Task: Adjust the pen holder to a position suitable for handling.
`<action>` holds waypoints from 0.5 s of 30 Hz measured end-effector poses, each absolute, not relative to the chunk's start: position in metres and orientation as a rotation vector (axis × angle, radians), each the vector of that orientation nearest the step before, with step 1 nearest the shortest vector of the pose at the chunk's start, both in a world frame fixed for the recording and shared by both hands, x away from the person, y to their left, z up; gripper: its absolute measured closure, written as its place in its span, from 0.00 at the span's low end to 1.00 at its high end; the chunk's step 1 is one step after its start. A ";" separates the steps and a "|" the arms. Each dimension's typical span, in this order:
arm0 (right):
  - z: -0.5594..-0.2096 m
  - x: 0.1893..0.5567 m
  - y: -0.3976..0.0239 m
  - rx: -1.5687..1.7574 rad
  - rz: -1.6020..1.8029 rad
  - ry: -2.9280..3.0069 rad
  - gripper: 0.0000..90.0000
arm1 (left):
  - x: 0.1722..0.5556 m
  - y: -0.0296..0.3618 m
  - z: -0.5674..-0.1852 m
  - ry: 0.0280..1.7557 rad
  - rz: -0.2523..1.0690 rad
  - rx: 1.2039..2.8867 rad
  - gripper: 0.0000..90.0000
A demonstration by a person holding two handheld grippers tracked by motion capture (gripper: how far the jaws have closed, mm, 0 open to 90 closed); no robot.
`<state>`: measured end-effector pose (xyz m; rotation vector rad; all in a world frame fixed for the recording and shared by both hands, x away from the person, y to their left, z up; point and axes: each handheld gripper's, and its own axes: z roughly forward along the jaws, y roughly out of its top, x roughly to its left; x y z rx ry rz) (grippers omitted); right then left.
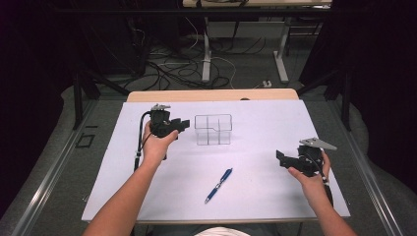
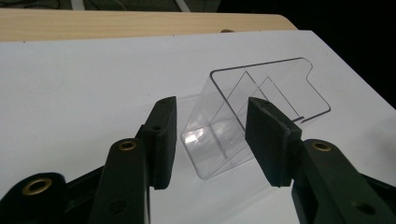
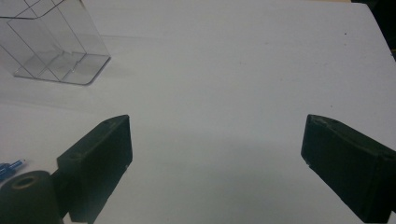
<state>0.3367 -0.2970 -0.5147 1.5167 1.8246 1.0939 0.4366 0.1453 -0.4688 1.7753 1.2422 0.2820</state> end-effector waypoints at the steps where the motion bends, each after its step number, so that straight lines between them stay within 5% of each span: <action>1: -0.515 0.336 -0.296 1.527 1.097 1.822 0.09 | 0.435 0.146 -0.468 1.235 0.294 1.771 0.60; 15: -0.516 0.336 -0.297 1.520 1.098 1.793 0.09 | 0.406 0.158 -0.454 1.140 0.376 1.763 0.42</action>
